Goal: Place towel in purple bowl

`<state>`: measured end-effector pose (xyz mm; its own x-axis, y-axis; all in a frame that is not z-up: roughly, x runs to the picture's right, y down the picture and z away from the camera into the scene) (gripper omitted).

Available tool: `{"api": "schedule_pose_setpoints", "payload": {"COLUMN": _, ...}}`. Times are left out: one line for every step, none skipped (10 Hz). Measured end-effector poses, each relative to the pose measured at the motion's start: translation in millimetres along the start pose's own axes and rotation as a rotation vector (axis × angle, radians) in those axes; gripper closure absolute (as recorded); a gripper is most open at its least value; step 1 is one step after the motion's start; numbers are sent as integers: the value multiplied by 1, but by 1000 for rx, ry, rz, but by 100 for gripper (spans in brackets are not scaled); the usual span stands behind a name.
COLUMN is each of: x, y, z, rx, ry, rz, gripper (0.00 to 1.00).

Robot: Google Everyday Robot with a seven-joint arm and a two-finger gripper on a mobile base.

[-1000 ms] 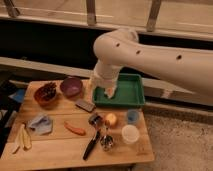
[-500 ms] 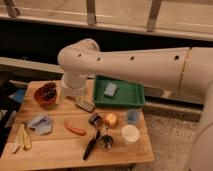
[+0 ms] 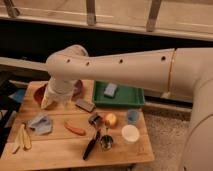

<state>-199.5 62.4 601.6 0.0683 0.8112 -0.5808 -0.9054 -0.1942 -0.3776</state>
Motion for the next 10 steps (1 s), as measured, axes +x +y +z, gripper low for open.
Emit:
{"api": "schedule_pose_setpoints", "payload": {"x": 1, "y": 0, "z": 0, "rx": 9, "ry": -4, "rz": -5, "gripper": 35}}
{"api": "schedule_pose_setpoints", "payload": {"x": 2, "y": 0, "z": 4, "rx": 24, "ry": -15, "rz": -21, "gripper": 35}}
{"api": "schedule_pose_setpoints", "payload": {"x": 4, "y": 7, "z": 10, "rx": 23, "ry": -17, "rz": -40, "gripper": 35}}
{"api": "schedule_pose_setpoints", "payload": {"x": 6, "y": 16, "z": 15, "rx": 16, "ry": -15, "rz": -55, "gripper": 35}}
{"api": "schedule_pose_setpoints", "payload": {"x": 8, "y": 30, "z": 24, "rx": 4, "ry": -8, "rz": -76, "gripper": 35}}
{"api": "schedule_pose_setpoints", "payload": {"x": 9, "y": 45, "z": 34, "rx": -7, "ry": 1, "rz": -100, "gripper": 35}}
{"api": "schedule_pose_setpoints", "payload": {"x": 10, "y": 61, "z": 44, "rx": -17, "ry": 13, "rz": -126, "gripper": 35}}
{"api": "schedule_pose_setpoints", "payload": {"x": 13, "y": 80, "z": 58, "rx": -21, "ry": 32, "rz": -161, "gripper": 35}}
{"api": "schedule_pose_setpoints", "payload": {"x": 16, "y": 86, "z": 67, "rx": -20, "ry": 52, "rz": -177, "gripper": 35}}
{"api": "schedule_pose_setpoints", "payload": {"x": 13, "y": 87, "z": 80, "rx": -8, "ry": 68, "rz": -195, "gripper": 35}}
